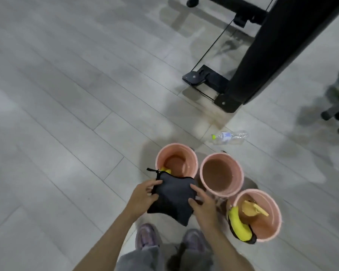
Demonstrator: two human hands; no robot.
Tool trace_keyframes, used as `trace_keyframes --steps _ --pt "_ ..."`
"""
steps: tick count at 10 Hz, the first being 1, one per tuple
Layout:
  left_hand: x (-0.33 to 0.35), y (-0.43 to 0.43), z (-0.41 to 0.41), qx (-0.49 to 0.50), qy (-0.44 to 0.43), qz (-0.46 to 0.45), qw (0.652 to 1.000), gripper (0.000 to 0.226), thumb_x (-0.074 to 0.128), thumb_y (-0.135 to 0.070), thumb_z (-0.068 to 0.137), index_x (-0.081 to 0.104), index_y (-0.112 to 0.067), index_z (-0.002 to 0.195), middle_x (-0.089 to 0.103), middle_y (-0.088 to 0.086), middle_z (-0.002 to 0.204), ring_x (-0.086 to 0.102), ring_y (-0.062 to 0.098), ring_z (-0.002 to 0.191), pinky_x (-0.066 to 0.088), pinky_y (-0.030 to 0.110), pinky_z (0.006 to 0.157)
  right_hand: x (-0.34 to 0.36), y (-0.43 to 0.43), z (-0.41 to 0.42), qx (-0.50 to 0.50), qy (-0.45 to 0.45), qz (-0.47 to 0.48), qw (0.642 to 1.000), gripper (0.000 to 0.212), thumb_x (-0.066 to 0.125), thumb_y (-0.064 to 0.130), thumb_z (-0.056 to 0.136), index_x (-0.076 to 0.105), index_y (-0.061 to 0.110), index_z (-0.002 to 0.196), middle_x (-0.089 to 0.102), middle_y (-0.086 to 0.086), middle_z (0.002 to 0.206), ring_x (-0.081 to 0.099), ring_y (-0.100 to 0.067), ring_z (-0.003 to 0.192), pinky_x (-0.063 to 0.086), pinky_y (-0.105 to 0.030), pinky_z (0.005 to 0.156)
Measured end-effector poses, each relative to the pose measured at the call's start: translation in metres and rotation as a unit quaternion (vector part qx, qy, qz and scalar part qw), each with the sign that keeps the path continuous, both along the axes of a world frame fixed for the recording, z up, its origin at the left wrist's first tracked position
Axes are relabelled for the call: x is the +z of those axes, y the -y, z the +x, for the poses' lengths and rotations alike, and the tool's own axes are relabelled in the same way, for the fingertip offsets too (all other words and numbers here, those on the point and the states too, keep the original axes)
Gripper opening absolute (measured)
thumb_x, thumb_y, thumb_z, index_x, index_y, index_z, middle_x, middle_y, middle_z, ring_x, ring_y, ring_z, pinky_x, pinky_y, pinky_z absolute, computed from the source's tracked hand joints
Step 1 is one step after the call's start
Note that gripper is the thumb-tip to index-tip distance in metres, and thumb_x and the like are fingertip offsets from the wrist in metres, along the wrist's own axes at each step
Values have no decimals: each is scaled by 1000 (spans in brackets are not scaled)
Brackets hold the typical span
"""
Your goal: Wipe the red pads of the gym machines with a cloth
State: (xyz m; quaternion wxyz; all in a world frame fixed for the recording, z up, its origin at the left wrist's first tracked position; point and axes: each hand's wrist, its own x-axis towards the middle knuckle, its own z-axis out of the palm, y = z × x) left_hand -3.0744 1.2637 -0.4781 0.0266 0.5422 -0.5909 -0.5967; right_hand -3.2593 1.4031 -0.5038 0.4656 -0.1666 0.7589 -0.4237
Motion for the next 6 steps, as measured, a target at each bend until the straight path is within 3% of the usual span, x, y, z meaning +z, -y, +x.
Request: trace_keyframes --steps 1,2,3,4,5,6 --pt "-90 31 -9 -32 11 19 999 52 65 5 83 70 -27 124 63 -6 132 62 13 115 52 38 102 -89 23 -1 -24 5 23 999 57 65 -10 90 66 39 118 69 2 125 67 -16 112 56 -49 99" --pt "-158 54 -18 -63 13 43 997 50 65 2 86 68 -29 125 58 -3 139 62 14 115 57 32 93 -150 42 -4 -59 10 56 997 52 63 -10 91 65 34 118 69 3 113 64 -9 102 54 -45 100" --pt "-195 71 -27 -83 18 62 994 52 71 -4 86 63 -37 126 58 5 140 63 19 115 56 36 96 -185 56 -4 -64 -9 79 995 42 67 3 90 68 28 124 67 9 100 63 -9 92 53 -39 94" --pt "-186 78 -32 -136 57 54 988 53 69 -8 90 60 -34 134 53 0 144 57 21 125 48 34 106 -188 59 -9 -24 -60 98 993 38 57 26 77 75 20 110 73 -4 102 67 -27 97 55 -44 88" --pt "-131 73 -23 -193 147 -22 970 45 65 -13 92 62 -25 135 51 -5 140 47 19 133 34 22 104 -150 53 -15 32 -44 124 991 14 61 15 89 71 8 95 67 -11 91 64 -27 92 48 -35 82" --pt "-37 54 -8 -198 191 -79 958 38 57 -22 97 60 -28 134 53 -3 141 50 20 131 39 27 106 -59 50 -29 206 -140 149 957 20 62 18 97 72 21 114 71 0 111 65 -19 107 44 -28 90"
